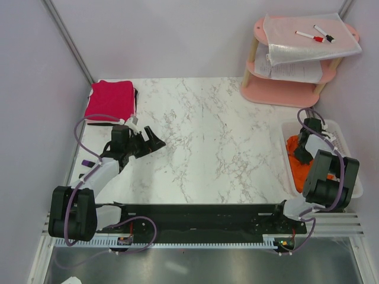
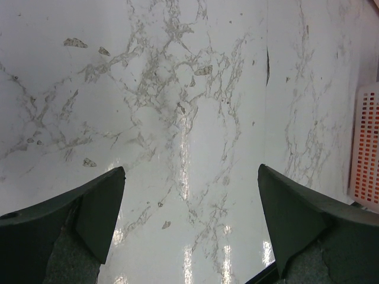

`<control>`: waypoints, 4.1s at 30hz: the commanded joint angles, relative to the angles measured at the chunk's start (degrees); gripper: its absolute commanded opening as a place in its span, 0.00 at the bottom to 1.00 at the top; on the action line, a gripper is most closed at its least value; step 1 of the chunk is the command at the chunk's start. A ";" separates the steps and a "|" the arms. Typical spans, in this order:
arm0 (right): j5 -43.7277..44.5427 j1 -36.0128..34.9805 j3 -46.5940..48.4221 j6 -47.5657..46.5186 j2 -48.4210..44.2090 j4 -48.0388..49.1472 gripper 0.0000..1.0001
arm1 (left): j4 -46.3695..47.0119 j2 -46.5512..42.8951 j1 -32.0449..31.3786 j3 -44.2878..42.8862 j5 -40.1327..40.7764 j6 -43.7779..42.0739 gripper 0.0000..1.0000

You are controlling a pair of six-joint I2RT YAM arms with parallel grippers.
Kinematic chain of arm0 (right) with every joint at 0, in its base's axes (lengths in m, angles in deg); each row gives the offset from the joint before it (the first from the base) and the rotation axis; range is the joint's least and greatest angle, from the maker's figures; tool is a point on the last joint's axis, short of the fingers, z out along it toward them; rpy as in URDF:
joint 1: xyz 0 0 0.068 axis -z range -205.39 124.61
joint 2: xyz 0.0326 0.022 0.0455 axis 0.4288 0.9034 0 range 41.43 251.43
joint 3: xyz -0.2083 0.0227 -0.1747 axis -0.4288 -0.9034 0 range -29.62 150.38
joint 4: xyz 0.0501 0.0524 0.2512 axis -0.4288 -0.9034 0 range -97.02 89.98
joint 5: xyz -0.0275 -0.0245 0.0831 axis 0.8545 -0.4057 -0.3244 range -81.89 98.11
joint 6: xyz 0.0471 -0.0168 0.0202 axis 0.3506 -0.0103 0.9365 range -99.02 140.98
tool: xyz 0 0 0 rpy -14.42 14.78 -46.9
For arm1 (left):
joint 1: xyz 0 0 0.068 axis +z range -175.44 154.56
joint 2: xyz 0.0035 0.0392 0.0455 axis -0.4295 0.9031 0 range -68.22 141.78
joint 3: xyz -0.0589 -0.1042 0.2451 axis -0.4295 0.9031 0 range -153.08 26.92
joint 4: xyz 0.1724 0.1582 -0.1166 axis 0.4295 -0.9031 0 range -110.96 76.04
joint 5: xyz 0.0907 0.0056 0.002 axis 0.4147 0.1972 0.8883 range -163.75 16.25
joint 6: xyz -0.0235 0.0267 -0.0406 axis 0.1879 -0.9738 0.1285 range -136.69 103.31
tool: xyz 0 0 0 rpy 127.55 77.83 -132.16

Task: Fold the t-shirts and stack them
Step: Grab crumpled tshirt from bin with the right arm, then move the tshirt to the center of the board, then flatten out the tshirt

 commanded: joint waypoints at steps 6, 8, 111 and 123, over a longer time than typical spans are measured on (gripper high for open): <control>3.21 1.35 0.89 -0.34 -14.44 3.13 0.00 | -0.07 -1.82 -0.92 -0.77 2.00 -1.36 1.00; 3.74 1.26 0.71 0.63 -21.03 3.04 0.00 | -0.07 -1.82 -0.92 -0.86 2.09 -1.36 1.00; -18.76 -21.42 0.19 -9.12 -2.95 10.68 0.61 | -31.80 8.91 -15.08 -48.92 43.48 -12.87 0.02; -18.41 -21.50 -1.04 -8.95 -2.86 11.30 0.61 | -39.44 11.44 -9.09 -81.94 38.42 -20.88 0.02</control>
